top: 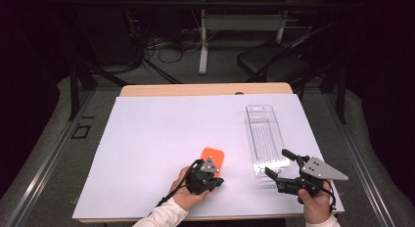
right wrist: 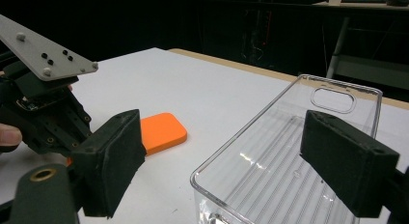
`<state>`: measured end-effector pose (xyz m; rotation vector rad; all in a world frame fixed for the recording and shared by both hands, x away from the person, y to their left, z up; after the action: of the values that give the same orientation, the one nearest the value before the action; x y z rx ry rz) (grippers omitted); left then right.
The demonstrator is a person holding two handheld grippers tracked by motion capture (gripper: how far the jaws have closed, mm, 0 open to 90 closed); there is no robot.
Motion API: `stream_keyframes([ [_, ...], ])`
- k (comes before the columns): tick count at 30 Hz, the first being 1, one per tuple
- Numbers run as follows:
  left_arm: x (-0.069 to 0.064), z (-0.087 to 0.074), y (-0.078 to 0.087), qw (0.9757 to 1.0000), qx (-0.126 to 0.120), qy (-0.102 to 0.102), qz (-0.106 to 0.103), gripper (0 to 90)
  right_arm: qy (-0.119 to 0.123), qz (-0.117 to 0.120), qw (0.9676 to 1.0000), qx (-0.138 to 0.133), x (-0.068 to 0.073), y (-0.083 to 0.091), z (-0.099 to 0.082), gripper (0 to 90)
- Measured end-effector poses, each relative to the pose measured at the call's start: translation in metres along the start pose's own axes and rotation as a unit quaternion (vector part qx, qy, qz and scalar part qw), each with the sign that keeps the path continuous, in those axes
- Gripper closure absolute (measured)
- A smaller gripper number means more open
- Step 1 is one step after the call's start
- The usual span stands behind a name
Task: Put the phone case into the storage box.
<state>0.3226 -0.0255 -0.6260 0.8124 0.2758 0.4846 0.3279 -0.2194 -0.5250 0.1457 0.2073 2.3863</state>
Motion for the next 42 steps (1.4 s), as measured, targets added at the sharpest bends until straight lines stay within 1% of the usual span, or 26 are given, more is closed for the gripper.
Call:
stream_keyframes([
  [4,0.007,-0.006,0.006,1.0,0.001,0.005,0.005,90.0,0.001,0.001,1.0,0.0,0.0,0.0,0.0,14.4],
  [13,0.029,-0.021,0.021,0.999,0.002,0.036,0.025,90.0,-0.002,0.0,1.0,0.001,0.0,0.001,0.0,14.4],
  [16,0.036,-0.027,0.025,0.9985,0.005,0.041,0.036,90.0,-0.002,-0.001,1.0,0.001,0.0,0.001,0.0,14.4],
  [19,0.042,-0.032,0.03,0.998,0.001,0.048,0.04,90.0,-0.001,0.0,1.0,0.0,0.0,0.0,0.0,14.4],
  [20,0.043,-0.033,0.031,0.9977,0.001,0.053,0.041,90.0,0.0,0.0,1.0,0.0,0.0,0.0,0.0,14.4],
  [21,0.044,-0.034,0.032,0.9979,0.002,0.05,0.042,90.0,0.0,0.0,1.0,0.001,0.0,0.0,0.0,14.4],
  [24,0.047,-0.034,0.033,0.9973,0.0,0.054,0.049,90.0,0.001,0.0,1.0,0.001,0.0,0.0,0.0,14.4],
  [26,0.047,-0.035,0.033,0.9972,0.001,0.058,0.047,90.0,0.001,0.001,1.0,0.0,0.0,0.0,0.0,14.4],
  [28,0.049,-0.035,0.034,0.997,0.003,0.059,0.05,90.0,0.001,0.001,1.0,0.0,0.0,0.0,0.0,14.4],
  [31,0.048,-0.033,0.035,0.9964,-0.006,0.068,0.05,90.0,0.001,0.0,1.0,0.001,-0.001,0.0,-0.001,14.4],
  [34,0.048,-0.03,0.039,0.9961,-0.02,0.074,0.044,90.0,0.001,0.0,1.0,0.002,0.0,0.001,-0.001,14.4],
  [35,0.048,-0.029,0.04,0.9959,-0.023,0.076,0.042,88.7,0.002,0.0,1.0,0.002,0.0,0.0,0.0,14.4],
  [37,0.047,-0.027,0.042,0.9951,-0.034,0.085,0.04,83.2,0.001,0.001,1.0,0.0,0.0,0.0,0.0,14.4],
  [39,0.048,-0.026,0.043,0.9945,-0.039,0.086,0.044,77.8,0.001,0.0,1.0,0.002,0.0,0.0,-0.001,14.4],
  [41,0.047,-0.024,0.043,0.994,-0.045,0.091,0.041,73.2,0.001,0.001,1.0,0.002,0.0,0.0,-0.001,14.4],
  [42,0.047,-0.024,0.043,0.9939,-0.047,0.09,0.043,71.3,0.002,0.0,1.0,0.002,0.0,0.0,-0.001,14.4],
])
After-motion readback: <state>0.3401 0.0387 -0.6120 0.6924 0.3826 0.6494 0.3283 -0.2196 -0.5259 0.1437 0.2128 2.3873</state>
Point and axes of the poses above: each handheld gripper's, and its own axes: y roughly backward along the jaws, z roughly out of its top, x roughly to its left, the point moved 10 cm from there along -y, roughly forward along the jaws, and after that the axes turned 7 degrees about z, right-handed, at the moved point
